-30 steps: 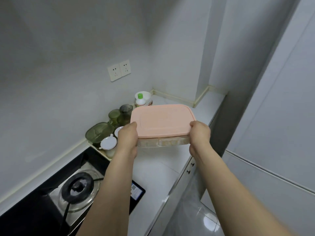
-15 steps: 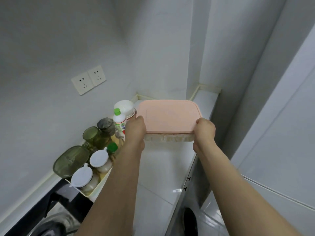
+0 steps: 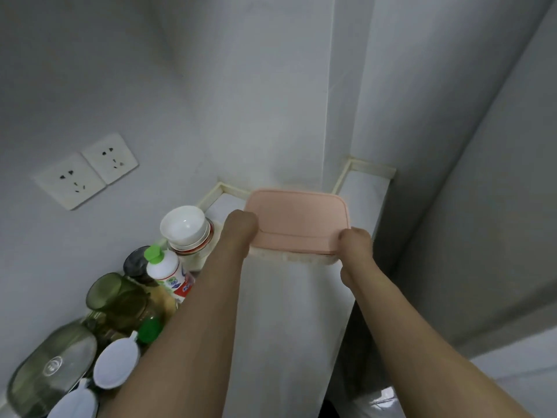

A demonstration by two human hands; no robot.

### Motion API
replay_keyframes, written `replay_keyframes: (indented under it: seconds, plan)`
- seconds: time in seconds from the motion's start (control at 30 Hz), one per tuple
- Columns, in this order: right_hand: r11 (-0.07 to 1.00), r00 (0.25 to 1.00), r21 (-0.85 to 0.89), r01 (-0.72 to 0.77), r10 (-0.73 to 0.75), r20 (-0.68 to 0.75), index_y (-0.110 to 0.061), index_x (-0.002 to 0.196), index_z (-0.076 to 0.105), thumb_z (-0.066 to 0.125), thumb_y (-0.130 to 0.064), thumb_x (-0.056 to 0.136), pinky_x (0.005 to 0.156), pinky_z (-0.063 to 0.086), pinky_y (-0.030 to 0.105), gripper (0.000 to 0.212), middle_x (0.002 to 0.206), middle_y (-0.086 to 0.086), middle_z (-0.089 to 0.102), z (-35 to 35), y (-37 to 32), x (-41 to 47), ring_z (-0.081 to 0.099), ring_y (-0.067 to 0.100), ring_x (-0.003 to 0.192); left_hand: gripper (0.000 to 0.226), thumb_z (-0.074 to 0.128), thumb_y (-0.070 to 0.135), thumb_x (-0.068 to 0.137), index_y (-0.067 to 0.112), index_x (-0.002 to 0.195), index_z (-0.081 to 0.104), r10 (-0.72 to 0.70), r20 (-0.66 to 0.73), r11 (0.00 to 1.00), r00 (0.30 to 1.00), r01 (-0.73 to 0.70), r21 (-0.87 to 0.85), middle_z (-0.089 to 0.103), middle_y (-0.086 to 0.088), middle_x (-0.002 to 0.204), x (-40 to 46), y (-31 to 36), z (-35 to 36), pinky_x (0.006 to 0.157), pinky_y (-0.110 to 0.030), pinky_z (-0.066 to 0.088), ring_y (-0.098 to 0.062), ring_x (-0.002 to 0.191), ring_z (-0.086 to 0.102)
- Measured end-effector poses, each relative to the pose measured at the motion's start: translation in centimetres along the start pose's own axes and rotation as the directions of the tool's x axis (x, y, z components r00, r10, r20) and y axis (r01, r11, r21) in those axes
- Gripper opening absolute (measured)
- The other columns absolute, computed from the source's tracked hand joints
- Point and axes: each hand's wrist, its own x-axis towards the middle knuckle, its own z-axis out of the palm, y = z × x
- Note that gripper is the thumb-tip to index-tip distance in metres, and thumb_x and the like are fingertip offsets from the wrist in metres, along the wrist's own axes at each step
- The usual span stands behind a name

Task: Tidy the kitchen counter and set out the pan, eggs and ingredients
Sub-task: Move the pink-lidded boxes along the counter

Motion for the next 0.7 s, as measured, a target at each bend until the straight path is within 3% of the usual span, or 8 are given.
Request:
replay_keyframes:
  seconds: [0.1, 0.17, 0.23, 0.3, 0.4, 0.47, 0.57, 0.7]
  plan:
    - [0.998, 0.995, -0.034, -0.05, 0.053, 0.086, -0.003, 0.129, 0.044, 0.032, 0.0, 0.089, 0.065, 0.044, 0.025, 0.042, 0.104, 0.005, 0.052, 1.3, 1.4, 3.1, 0.048, 0.014, 0.079, 0.035, 0.033, 0.01, 0.094, -0.001, 0.124, 0.049, -0.002, -0.036, 0.989, 0.999, 0.007, 0.15, 0.054, -0.02, 0.123, 3.6, 0.4, 1.2, 0.1, -0.041, 0.043, -0.037, 0.112, 0.053]
    - [0.996, 0.988, -0.047, -0.082, 0.087, 0.125, -0.003, 0.133, 0.042, 0.034, 0.0, 0.088, 0.087, 0.05, 0.035, 0.046, 0.117, 0.008, 0.053, 2.0, 2.6, 4.3, 0.052, 0.018, 0.092, 0.038, 0.033, 0.013, 0.094, 0.001, 0.127, 0.047, 0.031, -0.034, 0.972, 0.999, -0.022, 0.235, 0.053, -0.019, 0.128, 5.2, 0.3, 1.7, 0.104, -0.046, 0.04, -0.037, 0.116, 0.052]
    - [0.991, 0.984, -0.066, -0.116, 0.124, 0.128, -0.003, 0.135, 0.04, 0.034, 0.001, 0.087, 0.099, 0.045, 0.041, 0.048, 0.122, 0.01, 0.051, 3.1, 3.7, 5.8, 0.051, 0.024, 0.104, 0.04, 0.034, 0.014, 0.095, 0.001, 0.13, 0.045, 0.042, -0.026, 0.946, 0.999, -0.031, 0.323, 0.051, -0.02, 0.132, 7.2, 0.3, 2.2, 0.106, -0.046, 0.038, -0.037, 0.12, 0.049]
    - [0.988, 0.981, -0.074, -0.137, 0.145, 0.127, -0.002, 0.136, 0.039, 0.034, 0.001, 0.087, 0.096, 0.047, 0.039, 0.049, 0.122, 0.01, 0.05, 3.9, 4.6, 6.9, 0.05, 0.025, 0.104, 0.041, 0.035, 0.015, 0.096, 0.0, 0.133, 0.043, 0.037, -0.024, 0.915, 0.999, -0.024, 0.404, 0.048, -0.02, 0.136, 8.9, 0.0, 2.8, 0.107, -0.044, 0.036, -0.037, 0.124, 0.046]
    - [0.986, 0.983, -0.089, -0.139, 0.149, 0.108, -0.001, 0.131, 0.041, 0.035, 0.0, 0.089, 0.07, 0.044, 0.027, 0.042, 0.11, 0.009, 0.05, 4.7, 5.2, 8.2, 0.048, 0.02, 0.086, 0.041, 0.035, 0.014, 0.096, -0.001, 0.133, 0.043, 0.024, -0.016, 0.871, 1.0, -0.013, 0.492, 0.046, -0.02, 0.137, 10.6, -0.7, 3.5, 0.108, -0.041, 0.034, -0.037, 0.126, 0.045]
    - [0.986, 0.985, -0.102, -0.133, 0.143, 0.099, -0.004, 0.117, 0.045, 0.035, 0.002, 0.089, 0.06, 0.04, 0.025, 0.03, 0.097, 0.005, 0.051, 5.3, 5.4, 9.2, 0.048, 0.017, 0.078, 0.04, 0.035, 0.013, 0.096, -0.002, 0.133, 0.043, 0.009, -0.016, 0.84, 1.0, 0.001, 0.543, 0.045, -0.02, 0.137, 12.0, -1.6, 4.2, 0.108, -0.04, 0.033, -0.036, 0.126, 0.044]
    - [0.985, 0.989, -0.147, -0.096, 0.111, 0.094, -0.01, 0.105, 0.045, 0.039, 0.002, 0.09, 0.062, 0.041, 0.025, 0.02, 0.084, 0.001, 0.048, 6.0, 5.5, 10.2, 0.046, 0.015, 0.071, 0.04, 0.036, 0.015, 0.096, -0.001, 0.132, 0.044, -0.014, -0.015, 0.811, 1.0, 0.02, 0.584, 0.045, -0.02, 0.137, 13.7, -2.5, 4.8, 0.106, -0.039, 0.033, -0.037, 0.126, 0.044]
    - [0.959, 0.994, -0.275, -0.076, 0.094, 0.054, -0.005, 0.103, 0.052, 0.049, -0.008, 0.084, 0.061, 0.04, 0.028, 0.019, 0.091, 0.008, 0.052, 7.4, 6.5, 11.8, 0.049, 0.021, 0.074, 0.04, 0.037, 0.013, 0.094, 0.004, 0.133, 0.039, 0.0, 0.015, 0.784, 1.0, -0.009, 0.621, 0.041, -0.018, 0.138, 16.0, -3.6, 5.9, 0.107, -0.041, 0.028, -0.04, 0.129, 0.038]
